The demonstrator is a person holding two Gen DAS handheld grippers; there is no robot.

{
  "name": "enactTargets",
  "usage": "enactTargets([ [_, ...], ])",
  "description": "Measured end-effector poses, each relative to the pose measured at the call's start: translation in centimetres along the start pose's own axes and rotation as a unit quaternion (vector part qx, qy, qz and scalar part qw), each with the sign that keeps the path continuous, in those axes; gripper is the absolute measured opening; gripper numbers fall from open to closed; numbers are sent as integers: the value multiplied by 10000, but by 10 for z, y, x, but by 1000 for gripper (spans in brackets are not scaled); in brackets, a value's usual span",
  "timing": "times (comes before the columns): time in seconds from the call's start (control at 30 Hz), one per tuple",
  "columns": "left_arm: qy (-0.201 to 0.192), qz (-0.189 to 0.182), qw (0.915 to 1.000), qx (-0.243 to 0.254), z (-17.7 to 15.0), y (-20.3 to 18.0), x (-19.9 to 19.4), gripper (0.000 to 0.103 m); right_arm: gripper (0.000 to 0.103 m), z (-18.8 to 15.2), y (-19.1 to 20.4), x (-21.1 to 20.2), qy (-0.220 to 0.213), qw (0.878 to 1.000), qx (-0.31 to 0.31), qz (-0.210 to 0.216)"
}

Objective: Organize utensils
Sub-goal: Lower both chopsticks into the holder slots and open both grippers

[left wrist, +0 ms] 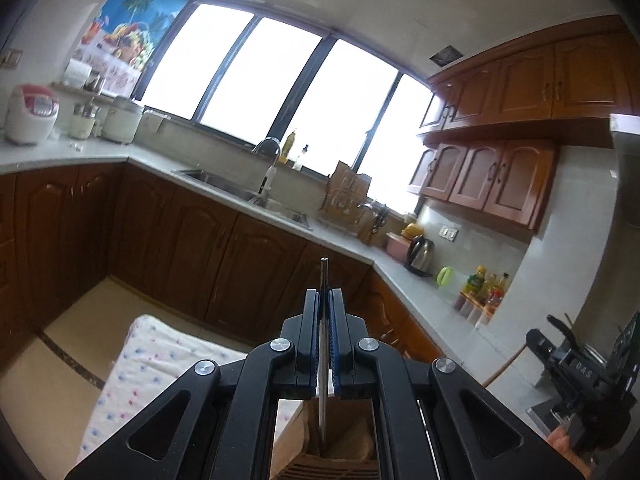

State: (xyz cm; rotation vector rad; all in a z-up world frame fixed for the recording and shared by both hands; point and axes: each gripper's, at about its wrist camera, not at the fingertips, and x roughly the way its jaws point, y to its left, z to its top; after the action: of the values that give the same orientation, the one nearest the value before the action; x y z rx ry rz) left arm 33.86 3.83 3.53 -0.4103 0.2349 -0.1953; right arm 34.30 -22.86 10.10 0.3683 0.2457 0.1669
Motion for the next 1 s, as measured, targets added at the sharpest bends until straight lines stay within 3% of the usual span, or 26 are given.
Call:
enactTargets([
  [0.2, 275, 116, 9995, 52, -24, -2, 38, 3, 5, -29, -12, 23, 267, 9996, 134, -17],
  [0.43, 649, 103, 9976, 220, -25, -4, 62, 3, 5, -49, -22, 39, 655, 9976, 237, -49],
  [1.0, 929, 179, 9950, 332, -6, -4, 68, 4, 5, -42, -22, 42, 872, 9961, 167, -12],
])
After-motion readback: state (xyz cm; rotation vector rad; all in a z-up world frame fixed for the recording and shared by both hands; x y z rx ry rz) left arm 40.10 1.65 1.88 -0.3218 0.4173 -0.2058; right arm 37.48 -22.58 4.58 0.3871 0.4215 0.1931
